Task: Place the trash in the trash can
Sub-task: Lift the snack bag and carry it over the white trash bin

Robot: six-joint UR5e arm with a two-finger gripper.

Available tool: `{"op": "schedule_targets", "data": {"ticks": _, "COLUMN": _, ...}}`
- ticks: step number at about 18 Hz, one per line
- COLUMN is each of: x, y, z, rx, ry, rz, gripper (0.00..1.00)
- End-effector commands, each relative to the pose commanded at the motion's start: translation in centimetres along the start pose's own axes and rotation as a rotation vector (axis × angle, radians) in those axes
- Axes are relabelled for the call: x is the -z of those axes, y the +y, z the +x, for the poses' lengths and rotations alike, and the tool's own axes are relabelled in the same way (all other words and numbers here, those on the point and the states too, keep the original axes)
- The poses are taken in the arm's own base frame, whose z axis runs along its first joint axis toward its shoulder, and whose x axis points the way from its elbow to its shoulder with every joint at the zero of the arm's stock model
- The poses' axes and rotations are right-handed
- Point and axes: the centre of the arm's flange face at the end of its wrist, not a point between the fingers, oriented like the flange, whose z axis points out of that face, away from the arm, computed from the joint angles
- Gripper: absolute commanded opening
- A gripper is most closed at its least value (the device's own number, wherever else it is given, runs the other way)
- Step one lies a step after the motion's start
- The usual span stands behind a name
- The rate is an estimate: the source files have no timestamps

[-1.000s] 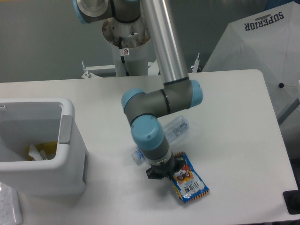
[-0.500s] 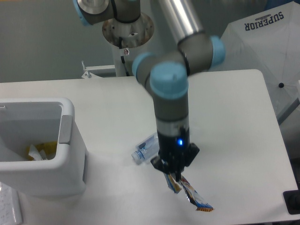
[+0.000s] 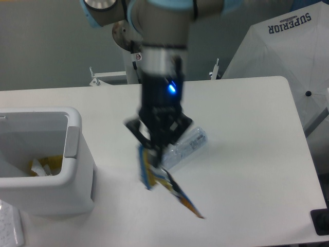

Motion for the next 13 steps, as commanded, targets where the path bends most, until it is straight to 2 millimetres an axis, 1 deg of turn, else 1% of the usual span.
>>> {"op": "schedule_targets", "data": {"ticks": 1, "x": 0.2, "y": 1.0, "z": 2.1, "rx": -0.028, "ry": 0.024, "rz": -0.011, "gripper": 0.0}}
{"op": "schedule_targets", "data": {"ticks": 2, "x": 0.5, "y": 2.0, "z": 3.8, "rx": -0.05, "ry": 0.043, "rz": -0.019, "gripper": 0.0}}
{"op": "schedule_targets", "data": {"ticks": 4, "x": 1.3, "y": 3.3, "z": 6.7, "rx": -0.094, "ry": 0.08, "rz": -0.025, "gripper": 0.0}}
{"op": "schedule_targets", "data": {"ticks": 6, "x": 0.9, "y": 4.9, "z": 9.4, "rx": -0.162, "ry": 0.117, "rz": -0.051, "gripper": 0.0}}
{"op": "schedule_targets", "data": {"ticks": 7, "x": 0.2, "y": 6.2, "z": 10.4, "rx": -0.194, "ry": 0.133, "rz": -0.073, "gripper": 0.0}}
{"op": "schedule_targets", "data": {"ticks": 9, "x": -0.8, "y": 8.1, "z": 11.9, "rx": -0.218, "ry": 0.155, "rz": -0.111, "gripper": 0.0}}
{"op": "schedule_targets", "data": {"ticks": 11, "x": -2.2, "y": 10.0, "z": 12.3, "rx": -0.222, "ry": 0.164, "rz": -0.154, "gripper": 0.0}}
{"op": "schedule_targets", "data": {"ticks": 13, "x": -3.1, "y": 12.1, "z": 12.8, "rx": -0.229, "ry": 0.173, "rz": -0.193, "gripper": 0.0}}
